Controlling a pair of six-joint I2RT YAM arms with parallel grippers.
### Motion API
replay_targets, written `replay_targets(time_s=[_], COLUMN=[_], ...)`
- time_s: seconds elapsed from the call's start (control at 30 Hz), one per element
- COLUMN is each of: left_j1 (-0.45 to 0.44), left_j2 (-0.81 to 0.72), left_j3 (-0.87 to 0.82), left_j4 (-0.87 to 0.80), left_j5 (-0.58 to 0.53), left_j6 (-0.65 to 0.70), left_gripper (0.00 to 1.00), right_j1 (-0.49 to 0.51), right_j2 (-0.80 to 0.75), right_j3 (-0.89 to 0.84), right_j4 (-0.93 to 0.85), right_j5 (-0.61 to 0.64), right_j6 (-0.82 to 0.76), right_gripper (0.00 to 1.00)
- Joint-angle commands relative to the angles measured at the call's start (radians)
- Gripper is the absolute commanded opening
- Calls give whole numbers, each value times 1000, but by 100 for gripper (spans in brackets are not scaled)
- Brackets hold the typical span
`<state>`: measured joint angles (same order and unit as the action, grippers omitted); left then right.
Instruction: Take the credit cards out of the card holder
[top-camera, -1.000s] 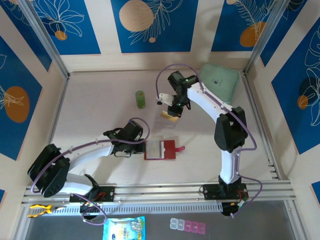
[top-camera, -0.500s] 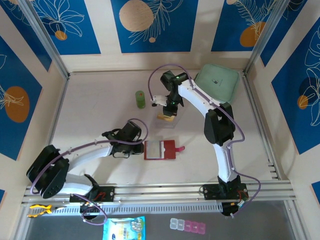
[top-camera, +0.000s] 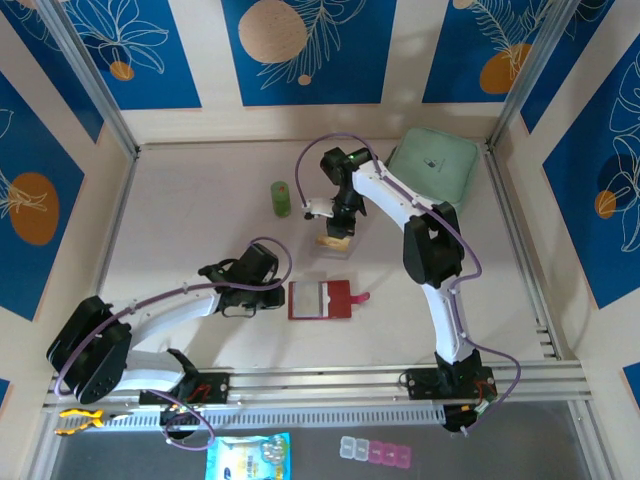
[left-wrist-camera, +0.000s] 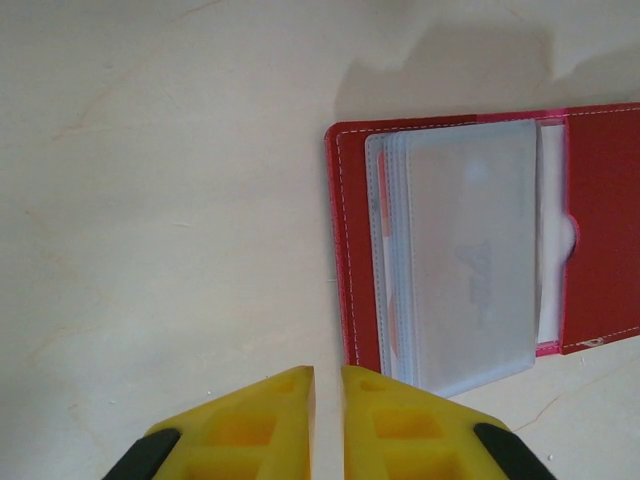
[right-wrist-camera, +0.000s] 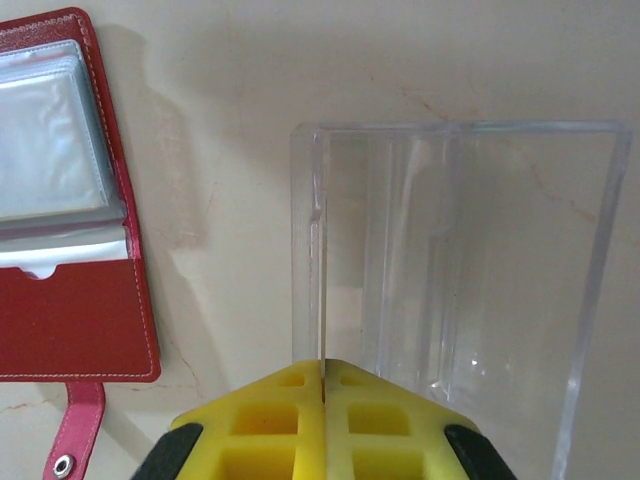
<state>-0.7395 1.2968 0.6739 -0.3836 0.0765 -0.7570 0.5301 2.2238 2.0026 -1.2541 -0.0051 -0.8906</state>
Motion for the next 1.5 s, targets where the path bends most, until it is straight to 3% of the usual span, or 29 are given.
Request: replay_targets(time_s=[0.0,0.17,0.57,0.8,0.9,1.07,1.3,1.47], left_j1=[10,11,10,11,11,11,10,10], left_j2=[-17,-10,-16,-13,-7,8,27,19], left_j3=[-16,-16,-14,-11,-10,-7,1,-3], left_j4=[-23,-18,-17,-11,-4,11,30,23], left_j5=[-9,-4,-5,-6,-2,7,21,19], left_j6=[2,-2,-6,-4,-4,-4,-3,-4], left_gripper=[15,15,15,15,15,15,15,15], right_j1=[7,7,-5,-8,-6,23,40,60], right_j2=[21,42,0,-125,-184,-263,-259,-237], right_j3=[-5,-11,5,-73,-126,-232,-295,-340], right_j4=[-31,-21,-4,177,223,302,423,489], right_j5=[-49,-63,-94,91,100,94,124,185], right_j6=[-16,-16,2,112,151,263,621,664], right_gripper=[0,0,15,17,17,17,7,5])
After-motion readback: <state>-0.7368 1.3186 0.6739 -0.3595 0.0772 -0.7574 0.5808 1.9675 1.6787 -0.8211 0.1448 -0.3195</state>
